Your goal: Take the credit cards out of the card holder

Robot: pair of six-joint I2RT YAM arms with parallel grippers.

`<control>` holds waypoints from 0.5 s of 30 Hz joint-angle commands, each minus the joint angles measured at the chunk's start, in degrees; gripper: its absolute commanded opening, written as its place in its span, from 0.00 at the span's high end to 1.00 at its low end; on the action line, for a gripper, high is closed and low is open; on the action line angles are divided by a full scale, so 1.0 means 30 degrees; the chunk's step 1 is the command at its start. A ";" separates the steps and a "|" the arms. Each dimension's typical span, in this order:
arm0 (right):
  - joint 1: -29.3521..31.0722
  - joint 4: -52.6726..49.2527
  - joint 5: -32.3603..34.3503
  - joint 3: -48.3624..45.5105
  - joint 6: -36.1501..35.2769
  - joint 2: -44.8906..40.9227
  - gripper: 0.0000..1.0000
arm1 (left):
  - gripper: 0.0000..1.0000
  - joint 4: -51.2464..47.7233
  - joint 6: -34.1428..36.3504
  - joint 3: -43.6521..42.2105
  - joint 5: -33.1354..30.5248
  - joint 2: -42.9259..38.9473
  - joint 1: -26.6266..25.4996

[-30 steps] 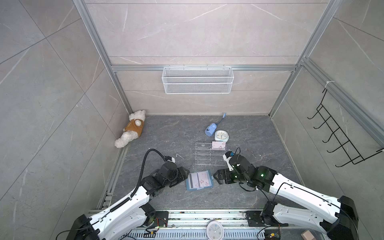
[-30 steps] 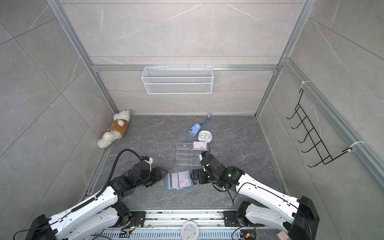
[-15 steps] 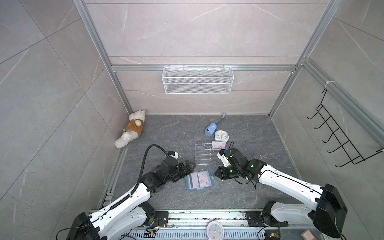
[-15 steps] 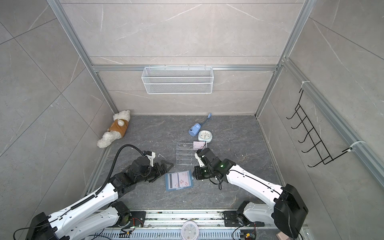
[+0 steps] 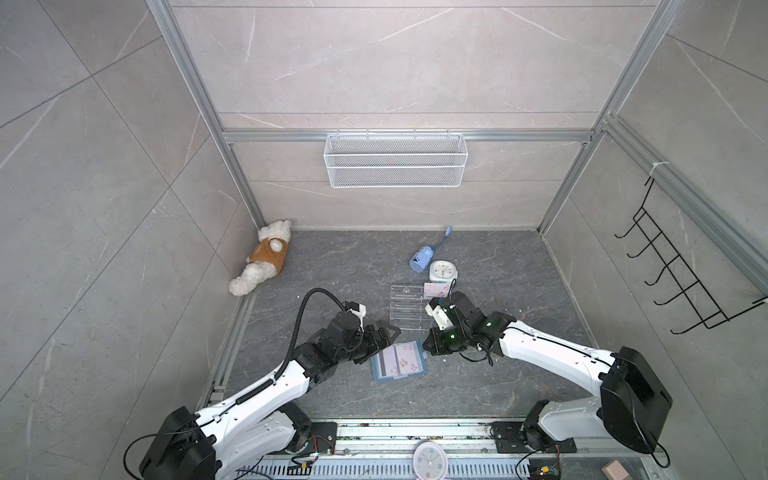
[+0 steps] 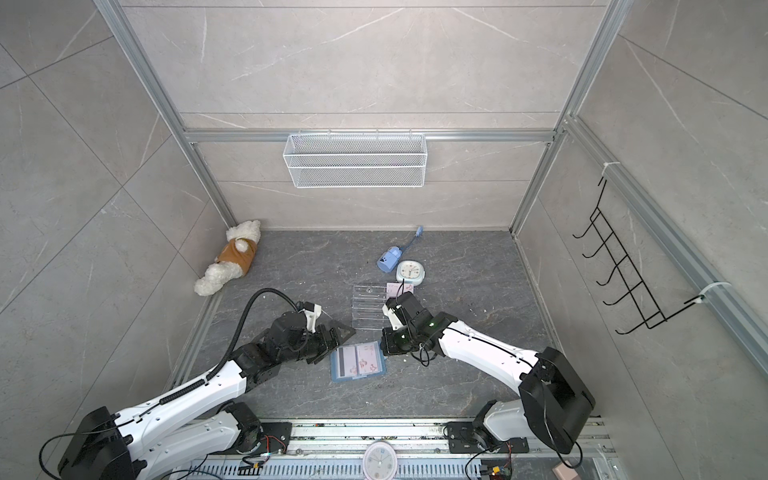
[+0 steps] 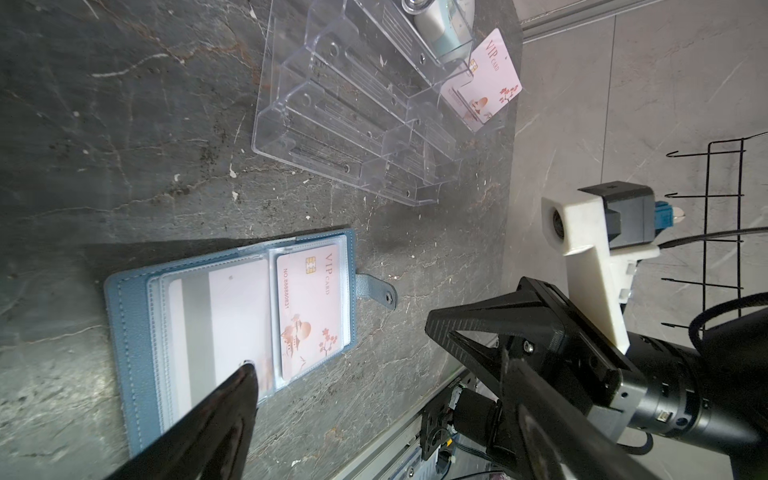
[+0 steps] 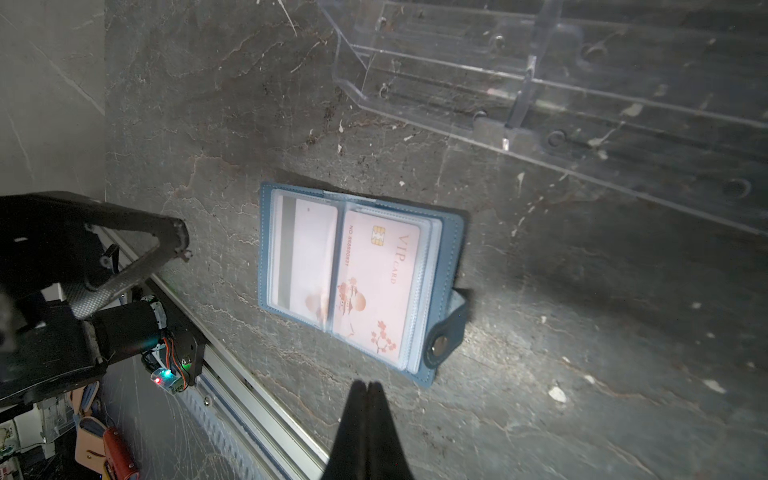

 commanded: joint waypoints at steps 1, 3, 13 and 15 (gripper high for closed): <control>-0.0126 0.0542 -0.0393 0.0778 -0.0318 0.0594 1.00 | 0.08 0.1067 -0.0501 -0.0341 0.0311 -0.0028 -0.0086; -0.0179 0.0571 -0.0451 0.0830 -0.0358 0.0783 1.00 | 0.08 0.1213 -0.0541 -0.0505 0.0275 -0.0002 -0.0121; -0.0482 0.2211 -0.0680 -0.0044 0.0214 0.1405 1.00 | 0.11 0.2935 -0.1416 -0.1369 0.0092 0.1303 -0.0837; -0.0478 0.2752 -0.0889 -0.0284 0.0376 0.1761 1.00 | 0.12 0.3071 -0.1488 -0.1343 -0.0043 0.1751 -0.1105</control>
